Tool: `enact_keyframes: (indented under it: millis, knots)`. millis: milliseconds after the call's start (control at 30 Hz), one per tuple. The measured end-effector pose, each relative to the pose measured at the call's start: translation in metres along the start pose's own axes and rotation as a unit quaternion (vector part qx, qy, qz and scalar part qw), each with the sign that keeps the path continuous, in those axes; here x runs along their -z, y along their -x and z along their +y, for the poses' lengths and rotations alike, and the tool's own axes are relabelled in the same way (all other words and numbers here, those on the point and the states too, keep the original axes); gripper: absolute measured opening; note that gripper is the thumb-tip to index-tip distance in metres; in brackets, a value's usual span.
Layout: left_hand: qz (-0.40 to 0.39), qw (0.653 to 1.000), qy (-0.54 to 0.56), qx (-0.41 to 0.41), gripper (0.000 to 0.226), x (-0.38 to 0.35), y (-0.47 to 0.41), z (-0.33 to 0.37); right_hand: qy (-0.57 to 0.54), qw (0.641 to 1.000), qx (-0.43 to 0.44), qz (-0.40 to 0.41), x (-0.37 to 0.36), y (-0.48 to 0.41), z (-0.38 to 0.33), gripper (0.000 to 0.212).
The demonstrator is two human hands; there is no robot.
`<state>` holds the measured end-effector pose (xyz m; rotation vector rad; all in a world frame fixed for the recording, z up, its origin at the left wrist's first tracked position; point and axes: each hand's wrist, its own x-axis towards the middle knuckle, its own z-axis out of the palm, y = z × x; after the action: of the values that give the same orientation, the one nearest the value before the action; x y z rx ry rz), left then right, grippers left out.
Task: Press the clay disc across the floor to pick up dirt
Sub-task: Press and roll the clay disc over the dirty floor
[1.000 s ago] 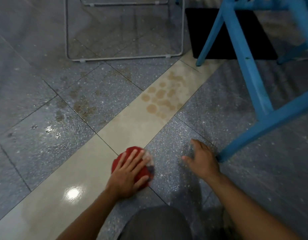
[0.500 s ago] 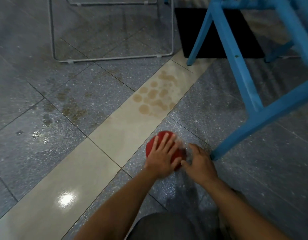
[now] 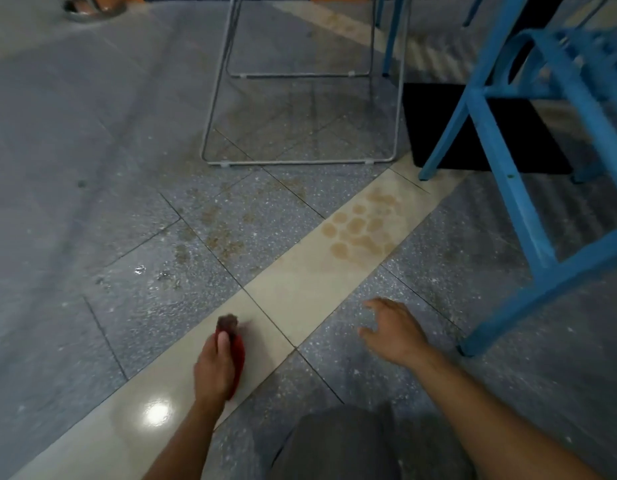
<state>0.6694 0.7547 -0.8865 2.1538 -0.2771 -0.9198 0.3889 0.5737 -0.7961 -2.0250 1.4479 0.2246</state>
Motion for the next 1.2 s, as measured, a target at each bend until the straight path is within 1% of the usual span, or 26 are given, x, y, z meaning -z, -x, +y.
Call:
enact_keyframes:
  millis: [33,67,100,133,233,267,300,367,433,500,533,567,667,733,833,900,1000,1100,1200]
  knots:
    - [-0.019,0.986,0.148,0.07,0.051,0.003,0.0,0.021,-0.008,1.0,0.013,-0.015,0.006,0.002,-0.013,0.063]
    - [-0.071,0.948,0.282,0.126,0.053,0.006,0.002,0.038,-0.023,0.999,0.022,-0.03,0.014,0.006,-0.027,0.061]
    - [-0.123,0.906,0.372,0.159,0.055,0.009,0.009,0.055,-0.044,0.997,0.03,-0.048,0.022,0.009,-0.039,0.06]
    - [-0.166,0.875,0.425,0.161,0.059,0.01,0.019,0.072,-0.068,0.995,0.039,-0.067,0.031,0.012,-0.051,0.06]
    - [-0.25,0.847,0.449,0.135,0.077,0.009,0.049,0.106,-0.141,0.983,0.047,-0.109,0.058,0.022,-0.085,0.067]
    - [-0.287,0.825,0.469,0.133,0.081,0.008,0.055,0.116,-0.157,0.98,0.044,-0.116,0.067,0.024,-0.094,0.071]
    - [-0.331,0.806,0.475,0.122,0.081,0.006,0.065,0.126,-0.168,0.977,0.04,-0.123,0.075,0.025,-0.103,0.074]
    - [-0.388,0.796,0.452,0.105,0.071,0.003,0.081,0.144,-0.179,0.972,0.034,-0.151,0.089,0.022,-0.118,0.071]
    - [-0.392,0.81,0.428,0.084,0.059,0.002,0.091,0.159,-0.189,0.964,0.032,-0.186,0.098,0.013,-0.13,0.049]
    - [-0.39,0.818,0.414,0.085,0.05,0.004,0.097,0.17,-0.192,0.962,0.036,-0.193,0.101,-0.001,-0.14,0.029]
    - [-0.377,0.828,0.407,0.08,0.045,0.006,0.099,0.179,-0.195,0.962,0.035,-0.19,0.102,-0.009,-0.143,0.024]
    - [-0.345,0.842,0.408,0.08,0.042,0.014,0.1,0.186,-0.197,0.959,0.031,-0.203,0.104,-0.017,-0.153,0.024]
    - [-0.304,0.857,0.404,0.096,0.049,0.032,0.105,0.201,-0.231,0.949,0.017,-0.214,0.106,-0.025,-0.171,0.026]
    - [-0.282,0.86,0.41,0.114,0.047,0.054,0.11,0.217,-0.236,0.945,0.03,-0.223,0.12,-0.019,-0.195,0.023]
    - [-0.252,0.863,0.422,0.115,0.043,0.092,0.127,0.243,-0.242,0.941,0.036,-0.236,0.149,-0.001,-0.228,0.023]
    - [-0.247,0.864,0.42,0.126,0.04,0.112,0.145,0.26,-0.236,0.939,0.037,-0.248,0.173,0.014,-0.245,0.026]
    - [-0.241,0.882,0.382,0.137,0.047,0.145,0.178,0.298,-0.21,0.94,0.039,-0.268,0.215,0.039,-0.267,0.027]
    - [-0.24,0.891,0.35,0.16,0.043,0.178,0.206,0.334,-0.186,0.932,0.036,-0.31,0.255,0.065,-0.288,0.03]
    - [-0.241,0.9,0.319,0.176,0.048,0.212,0.227,0.361,-0.15,0.918,0.049,-0.363,0.291,0.087,-0.313,0.021]
